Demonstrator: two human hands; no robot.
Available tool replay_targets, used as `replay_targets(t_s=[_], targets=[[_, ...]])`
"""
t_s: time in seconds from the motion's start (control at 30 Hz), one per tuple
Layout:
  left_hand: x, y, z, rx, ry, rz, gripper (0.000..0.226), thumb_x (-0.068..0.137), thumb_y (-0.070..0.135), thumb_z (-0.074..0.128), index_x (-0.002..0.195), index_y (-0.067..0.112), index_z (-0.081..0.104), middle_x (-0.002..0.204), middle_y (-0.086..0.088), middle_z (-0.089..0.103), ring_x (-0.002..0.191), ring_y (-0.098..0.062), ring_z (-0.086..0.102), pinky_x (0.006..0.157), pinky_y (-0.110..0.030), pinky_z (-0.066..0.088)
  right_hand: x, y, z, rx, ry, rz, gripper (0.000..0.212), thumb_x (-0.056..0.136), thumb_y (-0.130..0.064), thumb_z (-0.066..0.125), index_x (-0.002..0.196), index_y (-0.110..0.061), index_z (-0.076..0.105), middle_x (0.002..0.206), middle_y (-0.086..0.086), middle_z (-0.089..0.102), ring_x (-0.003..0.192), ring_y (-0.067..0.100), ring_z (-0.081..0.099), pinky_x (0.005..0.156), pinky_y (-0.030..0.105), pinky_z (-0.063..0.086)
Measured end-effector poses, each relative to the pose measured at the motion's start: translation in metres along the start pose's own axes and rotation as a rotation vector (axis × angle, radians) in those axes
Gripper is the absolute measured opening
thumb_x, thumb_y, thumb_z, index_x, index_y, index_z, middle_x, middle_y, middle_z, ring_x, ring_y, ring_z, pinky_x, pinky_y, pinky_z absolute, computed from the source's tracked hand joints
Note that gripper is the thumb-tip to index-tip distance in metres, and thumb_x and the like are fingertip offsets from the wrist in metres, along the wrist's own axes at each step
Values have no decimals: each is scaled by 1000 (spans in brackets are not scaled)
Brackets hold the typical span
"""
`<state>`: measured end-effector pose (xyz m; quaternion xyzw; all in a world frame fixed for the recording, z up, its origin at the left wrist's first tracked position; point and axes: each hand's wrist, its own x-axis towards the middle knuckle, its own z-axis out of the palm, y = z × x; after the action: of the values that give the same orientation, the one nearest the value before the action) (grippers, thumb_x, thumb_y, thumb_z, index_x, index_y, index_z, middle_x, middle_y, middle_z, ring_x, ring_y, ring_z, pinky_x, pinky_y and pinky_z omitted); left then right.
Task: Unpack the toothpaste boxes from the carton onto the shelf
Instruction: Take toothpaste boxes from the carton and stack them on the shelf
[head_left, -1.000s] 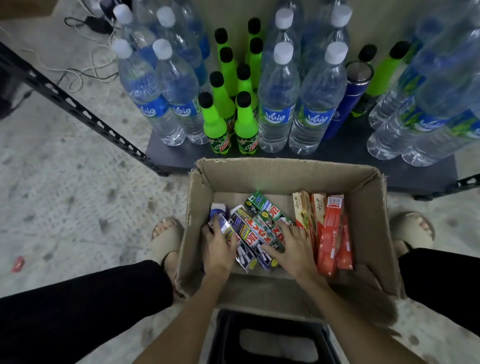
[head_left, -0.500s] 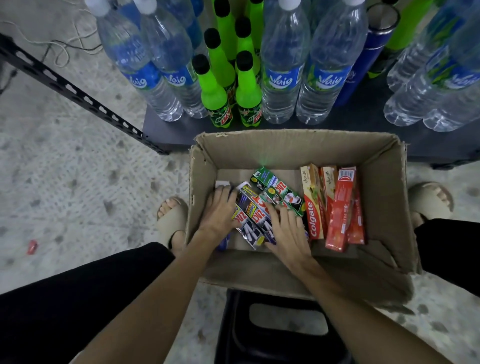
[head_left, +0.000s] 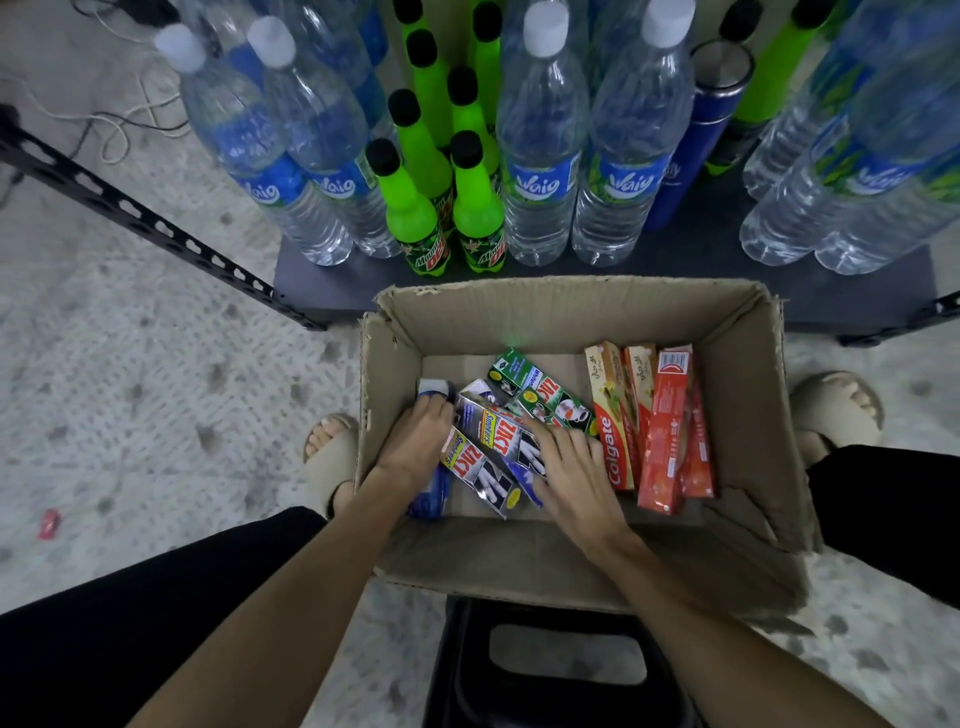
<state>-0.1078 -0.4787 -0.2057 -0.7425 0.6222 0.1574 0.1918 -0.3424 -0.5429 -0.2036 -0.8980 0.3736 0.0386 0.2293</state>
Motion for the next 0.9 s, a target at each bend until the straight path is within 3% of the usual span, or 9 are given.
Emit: replay_targets(t_s=[0.13, 0.23, 0.33, 0.47, 0.6, 0.7, 0.8, 0.9], targets=[[-11, -5, -13, -256, -3, 5, 58, 81, 8, 75, 134, 5, 52, 137, -11, 51, 126, -29, 46, 106, -31, 35, 2, 7, -18, 89, 75, 22, 74, 84, -10, 72, 150, -15, 38, 138, 1, 55, 128, 18, 47, 115, 41, 30], [-24, -7, -22, -394, 119, 3, 51, 74, 4, 79, 122, 9, 61, 126, -10, 58, 114, -31, 54, 96, -36, 44, 6, 16, -36, 174, 119, -9, 78, 81, -2, 72, 149, -16, 37, 132, -2, 55, 124, 15, 44, 115, 38, 25], [-36, -11, -40, -502, 189, 7, 50, 68, 14, 86, 111, 13, 61, 115, -5, 60, 105, -28, 58, 86, -41, 49, 5, 23, -61, 225, 148, -51, 75, 83, -2, 67, 149, -18, 35, 131, -5, 50, 124, 13, 41, 111, 30, 18], [-46, -10, -75, -696, 343, 6, 55, 65, 28, 92, 112, 16, 65, 106, 1, 59, 95, -16, 60, 79, -37, 51, -3, 30, -100, 249, 252, -53, 71, 83, -9, 69, 145, -24, 39, 130, -9, 49, 122, 13, 41, 104, 25, 17], [-56, -12, -118, -745, 472, 22, 65, 60, 27, 96, 117, 15, 67, 111, 3, 61, 99, -15, 62, 83, -24, 46, -7, 35, -141, 238, 334, -84, 73, 83, -11, 69, 147, -27, 37, 127, -11, 49, 119, 14, 42, 104, 23, 15], [-68, -16, -156, -755, 549, 53, 67, 59, 34, 96, 118, 18, 67, 113, 8, 61, 103, -12, 61, 84, -23, 46, -7, 34, -182, 286, 397, -72, 71, 89, -19, 67, 150, -30, 31, 128, -10, 46, 123, 13, 38, 110, 22, 11], [-86, -22, -199, -788, 634, 62, 67, 62, 44, 92, 120, 22, 68, 112, 13, 62, 101, -3, 60, 85, -18, 45, -12, 29, -228, 305, 455, -115, 71, 90, -26, 70, 149, -35, 31, 128, -15, 42, 120, 4, 34, 106, 9, 3], [-103, -27, -241, -820, 717, 92, 66, 64, 47, 90, 122, 24, 67, 115, 14, 63, 107, -2, 59, 91, -19, 45, -21, 25, -272, 322, 505, -163, 70, 89, -30, 71, 146, -40, 32, 130, -12, 47, 123, 11, 38, 106, 9, 7]])
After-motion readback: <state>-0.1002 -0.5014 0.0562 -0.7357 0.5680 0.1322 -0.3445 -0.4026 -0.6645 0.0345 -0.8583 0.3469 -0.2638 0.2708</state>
